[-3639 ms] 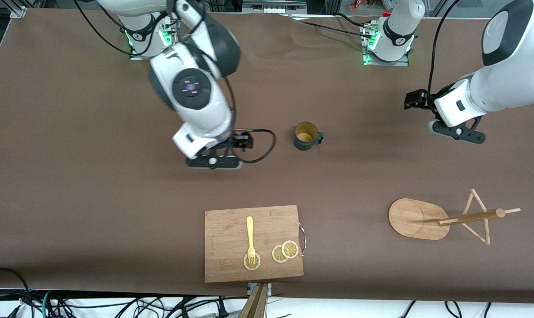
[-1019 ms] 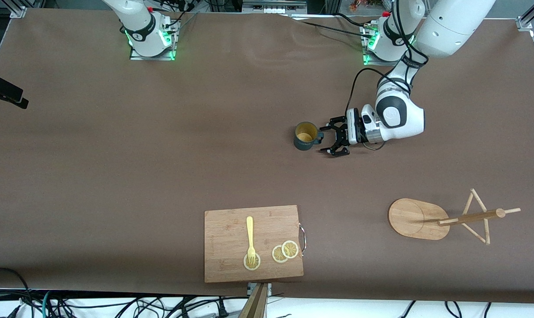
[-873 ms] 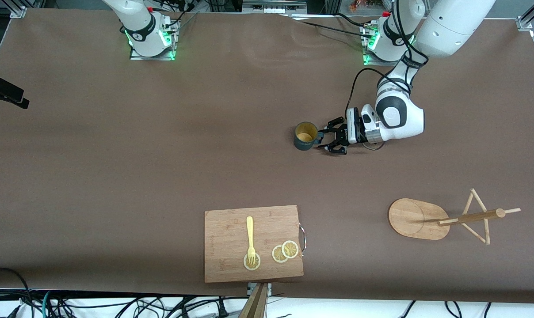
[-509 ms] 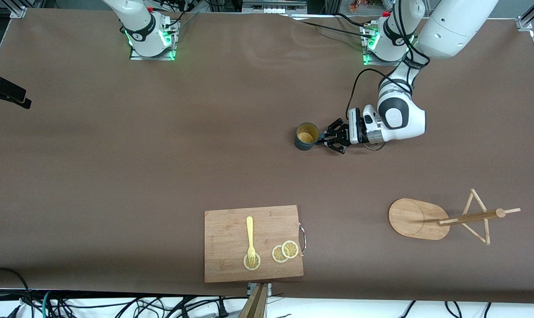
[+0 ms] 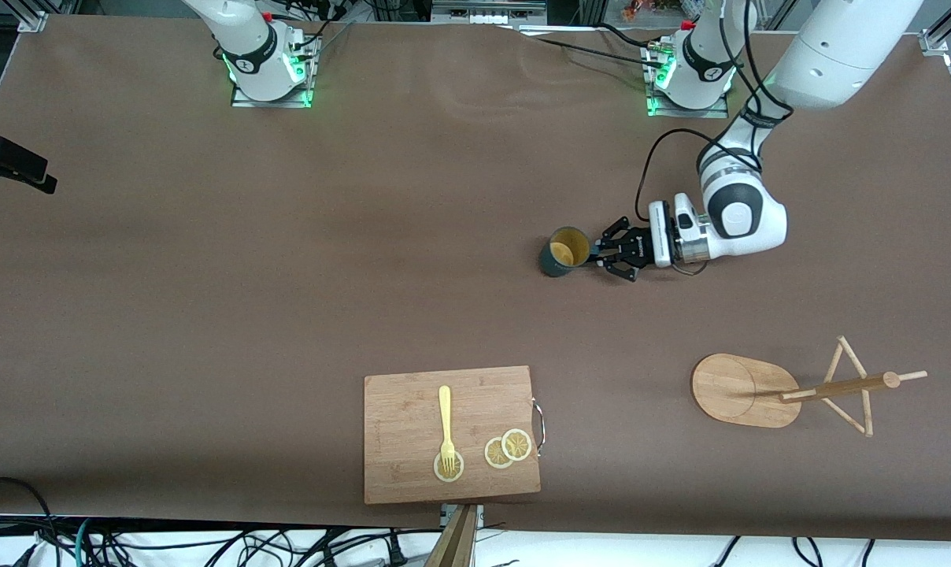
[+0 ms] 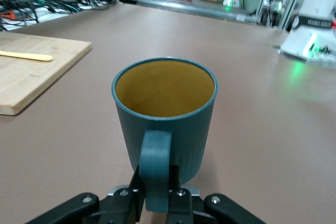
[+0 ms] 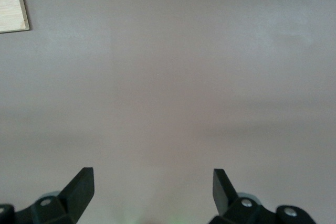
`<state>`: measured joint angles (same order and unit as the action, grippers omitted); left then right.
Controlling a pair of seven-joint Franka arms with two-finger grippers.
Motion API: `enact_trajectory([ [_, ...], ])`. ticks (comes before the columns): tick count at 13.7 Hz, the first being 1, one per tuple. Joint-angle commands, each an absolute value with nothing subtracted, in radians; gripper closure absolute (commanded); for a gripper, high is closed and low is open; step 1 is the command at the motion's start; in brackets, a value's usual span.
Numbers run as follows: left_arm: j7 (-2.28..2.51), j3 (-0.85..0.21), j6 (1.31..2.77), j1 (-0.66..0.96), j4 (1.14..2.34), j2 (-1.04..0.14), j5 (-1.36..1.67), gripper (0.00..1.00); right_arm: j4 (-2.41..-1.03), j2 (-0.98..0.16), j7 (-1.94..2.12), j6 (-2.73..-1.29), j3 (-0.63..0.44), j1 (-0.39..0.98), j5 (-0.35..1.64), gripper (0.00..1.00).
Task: Pass cup and hang on rack
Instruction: 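Grasp the teal mug handle with the left gripper, then lift the mug with the left gripper toward the wooden rack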
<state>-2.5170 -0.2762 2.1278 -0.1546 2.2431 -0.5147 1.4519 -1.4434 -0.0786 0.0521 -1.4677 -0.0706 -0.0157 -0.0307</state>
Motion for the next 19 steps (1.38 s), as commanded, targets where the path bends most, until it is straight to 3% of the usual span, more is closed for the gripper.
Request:
enact_trajectory([
  [1,-2.377,-0.282,2.048,-0.262,2.246,-0.476,1.321,1.00,-1.448,-0.069,0.074,-1.459,-0.058,-0.028,-0.035,0.00],
  [7,-2.043,-0.275,1.833,-0.515,2.206,-0.471,1.112,1.00,-1.448,-0.069,0.074,-1.460,-0.057,-0.028,-0.032,0.00],
  [14,-1.444,-0.273,1.521,-0.675,2.005,-0.502,0.971,1.00,-1.448,-0.069,0.074,-1.460,-0.057,-0.028,-0.031,0.00],
  [19,-1.135,-0.262,1.401,-0.742,1.889,-0.543,0.907,1.00,-1.448,-0.069,0.078,-1.460,-0.057,-0.028,-0.031,0.00],
])
